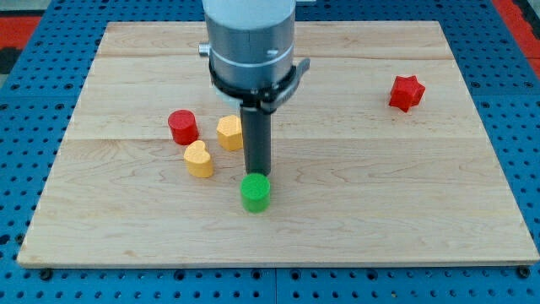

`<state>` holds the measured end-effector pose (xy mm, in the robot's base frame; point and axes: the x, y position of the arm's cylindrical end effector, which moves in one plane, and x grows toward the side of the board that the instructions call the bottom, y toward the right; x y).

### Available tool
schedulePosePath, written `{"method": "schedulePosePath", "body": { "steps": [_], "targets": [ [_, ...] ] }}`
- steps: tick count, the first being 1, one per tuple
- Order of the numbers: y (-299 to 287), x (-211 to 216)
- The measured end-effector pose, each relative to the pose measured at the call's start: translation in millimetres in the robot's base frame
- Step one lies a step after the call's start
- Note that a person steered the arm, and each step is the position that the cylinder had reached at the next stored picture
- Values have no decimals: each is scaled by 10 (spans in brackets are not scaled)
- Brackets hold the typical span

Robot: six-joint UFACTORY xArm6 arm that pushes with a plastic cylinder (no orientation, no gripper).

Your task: Push the red circle and green star towards the left center

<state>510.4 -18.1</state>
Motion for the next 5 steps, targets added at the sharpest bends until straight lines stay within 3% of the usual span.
{"method": "schedulePosePath", "body": {
  "steps": [1,2,3,5],
  "targets": [
    [-316,210],
    [-1156,315],
    [-1415,-15],
    [-880,-208]
  ]
}}
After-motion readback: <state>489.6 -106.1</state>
